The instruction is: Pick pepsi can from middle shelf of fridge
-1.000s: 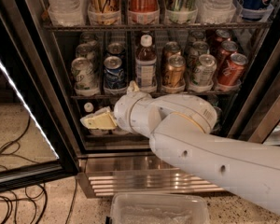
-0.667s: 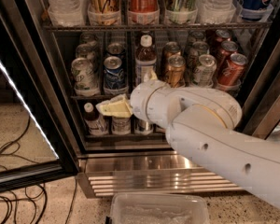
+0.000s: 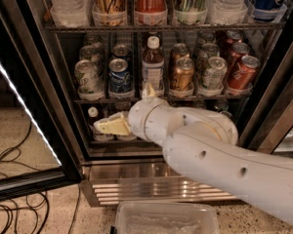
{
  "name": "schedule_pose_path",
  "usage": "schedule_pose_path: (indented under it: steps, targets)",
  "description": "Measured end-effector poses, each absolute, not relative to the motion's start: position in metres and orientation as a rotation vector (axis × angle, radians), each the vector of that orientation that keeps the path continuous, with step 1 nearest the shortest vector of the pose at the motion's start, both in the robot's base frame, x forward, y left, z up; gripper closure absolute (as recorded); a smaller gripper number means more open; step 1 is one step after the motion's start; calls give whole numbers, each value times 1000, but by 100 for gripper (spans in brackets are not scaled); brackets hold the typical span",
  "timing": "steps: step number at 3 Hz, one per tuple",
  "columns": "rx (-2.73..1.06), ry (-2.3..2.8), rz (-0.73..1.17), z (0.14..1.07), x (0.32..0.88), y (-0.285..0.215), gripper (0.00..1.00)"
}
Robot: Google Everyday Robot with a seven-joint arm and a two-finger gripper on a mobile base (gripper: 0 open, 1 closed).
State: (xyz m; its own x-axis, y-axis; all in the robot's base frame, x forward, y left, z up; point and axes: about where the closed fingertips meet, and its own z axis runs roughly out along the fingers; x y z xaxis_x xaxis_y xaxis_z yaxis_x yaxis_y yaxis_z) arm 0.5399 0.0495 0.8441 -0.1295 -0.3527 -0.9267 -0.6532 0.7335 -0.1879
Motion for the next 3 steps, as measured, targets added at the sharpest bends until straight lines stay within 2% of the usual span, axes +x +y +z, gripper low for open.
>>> schedule_pose_path:
  steps: [2, 3]
  targets:
    - [-970, 1646, 368, 800, 516, 157, 0]
    - [-970, 1646, 368, 800, 516, 157, 0]
